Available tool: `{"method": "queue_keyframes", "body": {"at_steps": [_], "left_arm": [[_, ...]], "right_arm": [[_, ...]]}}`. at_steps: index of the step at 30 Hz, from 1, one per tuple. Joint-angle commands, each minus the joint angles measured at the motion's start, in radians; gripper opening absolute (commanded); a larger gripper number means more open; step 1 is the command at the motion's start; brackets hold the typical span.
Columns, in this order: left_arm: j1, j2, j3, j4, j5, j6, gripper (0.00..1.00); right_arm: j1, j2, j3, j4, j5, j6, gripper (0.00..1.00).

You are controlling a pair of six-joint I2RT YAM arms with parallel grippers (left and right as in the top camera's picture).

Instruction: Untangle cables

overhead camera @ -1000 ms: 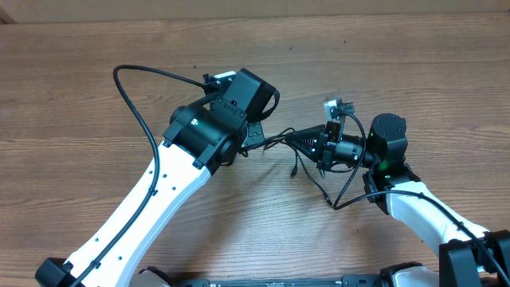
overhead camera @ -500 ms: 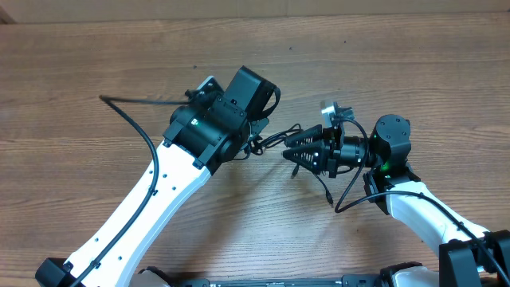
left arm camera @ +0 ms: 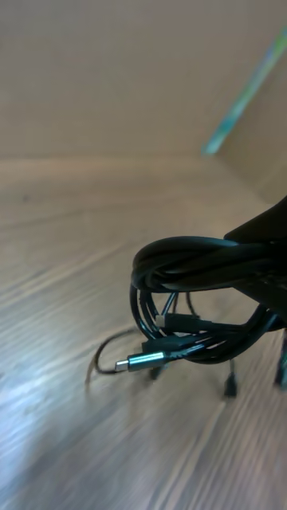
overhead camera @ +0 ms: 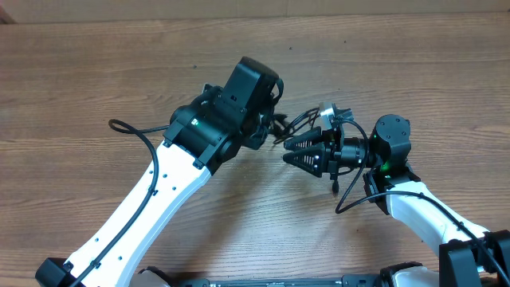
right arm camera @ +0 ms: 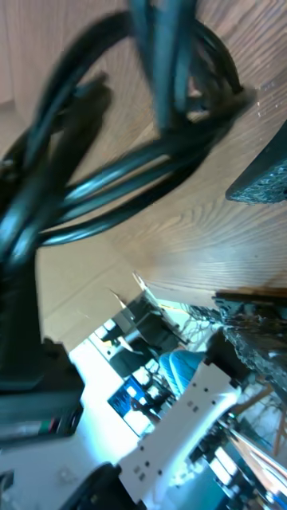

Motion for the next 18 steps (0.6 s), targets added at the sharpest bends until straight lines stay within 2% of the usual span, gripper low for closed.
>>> {"method": "queue_keyframes", "body": {"at_steps": [1, 5, 9, 14, 17, 18], "left_arm": [[0.006, -0.006, 0.011, 0.034, 0.004, -0.104, 0.04], [0.005, -0.006, 0.011, 0.037, -0.005, -0.243, 0.04], [0.006, -0.006, 0.011, 0.048, -0.027, -0.24, 0.04], [0.003, -0.006, 0.011, -0.035, -0.023, -0.24, 0.04], [0.004, -0.006, 0.011, -0.094, -0.042, -0.24, 0.04], [0.005, -0.006, 0.011, -0.106, -0.051, -0.24, 0.04]], "right_arm": [[-0.003, -0.006, 0.004, -0.01, 0.067, -0.003, 0.44], [-0.003, -0.006, 0.004, -0.053, 0.126, -0.003, 0.43], [-0.003, -0.006, 0.004, -0.125, 0.163, -0.003, 0.37], [-0.003, -0.006, 0.004, -0.167, 0.26, -0.003, 0.3], [-0.003, -0.006, 0.004, -0.166, 0.282, -0.003, 0.31], [-0.003, -0.006, 0.004, -0.166, 0.291, -0.003, 0.34]]}}
